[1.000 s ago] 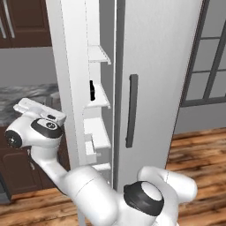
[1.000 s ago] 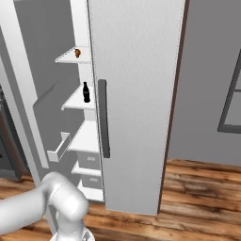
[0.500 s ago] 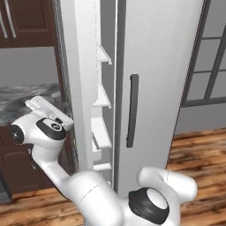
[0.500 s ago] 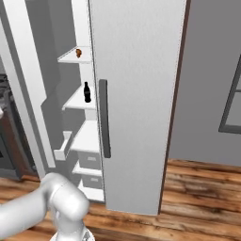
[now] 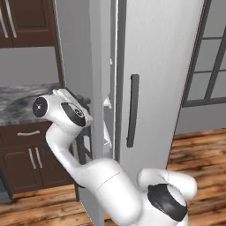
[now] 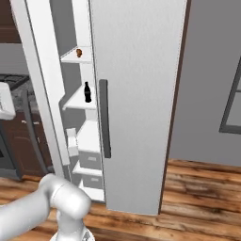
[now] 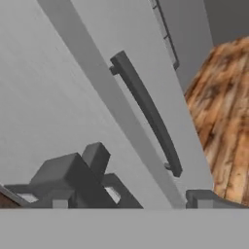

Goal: There's a chicken drumstick in the fridge that needs to be moved to the freezer for freezing. Pick up the chicken drumstick from the fridge, place it on any shelf in the freezer, and close the fridge and freezer doors when done.

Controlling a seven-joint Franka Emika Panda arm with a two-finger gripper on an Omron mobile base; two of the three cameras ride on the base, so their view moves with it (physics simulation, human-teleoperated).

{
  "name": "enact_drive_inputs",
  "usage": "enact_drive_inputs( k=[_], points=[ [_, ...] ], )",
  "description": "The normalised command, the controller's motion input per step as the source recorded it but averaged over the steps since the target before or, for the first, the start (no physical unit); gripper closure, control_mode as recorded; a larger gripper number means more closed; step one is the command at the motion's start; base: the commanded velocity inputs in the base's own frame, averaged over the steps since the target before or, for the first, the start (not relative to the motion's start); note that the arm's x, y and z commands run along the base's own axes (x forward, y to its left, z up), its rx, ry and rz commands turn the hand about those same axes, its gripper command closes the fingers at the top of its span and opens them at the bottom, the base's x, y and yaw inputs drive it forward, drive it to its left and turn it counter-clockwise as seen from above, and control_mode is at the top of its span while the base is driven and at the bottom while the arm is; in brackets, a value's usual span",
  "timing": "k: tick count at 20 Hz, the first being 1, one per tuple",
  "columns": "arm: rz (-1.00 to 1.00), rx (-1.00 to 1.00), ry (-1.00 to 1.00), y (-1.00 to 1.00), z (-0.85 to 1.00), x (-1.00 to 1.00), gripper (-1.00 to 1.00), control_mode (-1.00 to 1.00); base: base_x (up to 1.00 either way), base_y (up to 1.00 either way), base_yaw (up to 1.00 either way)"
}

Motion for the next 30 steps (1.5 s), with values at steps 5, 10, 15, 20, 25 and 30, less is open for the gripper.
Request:
enact_drive_inputs(
  k=[5,10,15,20,25,30],
  points=[
    [-0.11,0.14,0.17,-1.00,0.00,0.33,-1.00,-1.00,0.00,0.00,0.00],
    [-0.05,0.09,0.04,-1.00,-0.06,0.63,-1.00,-1.00,0.00,0.00,0.00],
    [0.00,0.06,0.00,-1.00,-0.14,0.94,-1.00,-1.00,0.00,0.00,0.00],
    [0.00,0.05,0.00,-1.00,-0.04,1.00,-1.00,-1.00,0.00,0.00,0.00],
    [0.00,0.02,0.00,-0.87,-0.02,1.00,-1.00,-1.00,0.00,0.00,0.00],
    [-0.02,0.00,0.03,-0.52,0.00,1.00,-1.00,-1.00,0.00,0.00,0.00]
  ],
)
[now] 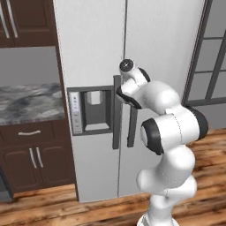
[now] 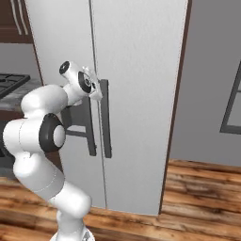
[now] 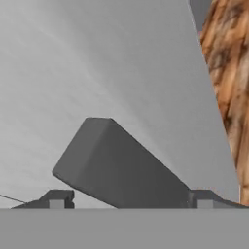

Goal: There's a chicken drumstick in the fridge that needs to be moved to the freezer for freezing. Pick up the chicken drumstick from the fridge, place it on any shelf in the freezer, and close the fridge and freezer doors when done.

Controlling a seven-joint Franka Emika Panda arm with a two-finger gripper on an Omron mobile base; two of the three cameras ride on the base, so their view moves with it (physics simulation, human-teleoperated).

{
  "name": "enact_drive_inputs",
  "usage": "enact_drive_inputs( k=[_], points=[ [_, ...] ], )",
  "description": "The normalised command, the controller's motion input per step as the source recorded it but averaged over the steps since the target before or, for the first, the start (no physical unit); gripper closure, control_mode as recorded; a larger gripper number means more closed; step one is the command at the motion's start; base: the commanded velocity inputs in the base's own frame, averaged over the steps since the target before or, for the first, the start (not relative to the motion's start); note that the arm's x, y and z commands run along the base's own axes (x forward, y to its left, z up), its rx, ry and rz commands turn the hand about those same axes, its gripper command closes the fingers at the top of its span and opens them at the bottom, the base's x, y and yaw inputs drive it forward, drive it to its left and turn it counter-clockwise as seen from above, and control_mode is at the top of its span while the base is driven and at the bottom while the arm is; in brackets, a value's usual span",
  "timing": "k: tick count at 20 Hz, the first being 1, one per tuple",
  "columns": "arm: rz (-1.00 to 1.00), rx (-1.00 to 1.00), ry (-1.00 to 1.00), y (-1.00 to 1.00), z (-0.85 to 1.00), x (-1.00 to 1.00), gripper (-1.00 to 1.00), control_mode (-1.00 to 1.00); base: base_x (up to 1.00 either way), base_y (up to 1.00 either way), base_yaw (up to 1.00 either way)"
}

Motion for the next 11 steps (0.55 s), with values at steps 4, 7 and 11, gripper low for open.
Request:
enact_drive_inputs(
  k=[4,7,11],
  points=[
    [-0.04,0.00,0.09,-0.16,0.00,0.97,-1.00,-1.00,0.00,0.00,0.00],
    [-0.08,0.00,0.00,0.00,0.00,0.56,-1.00,-1.00,0.00,0.00,0.00],
    [-0.05,0.00,0.03,0.00,0.00,0.80,-1.00,-1.00,0.00,0.00,0.00]
  ],
)
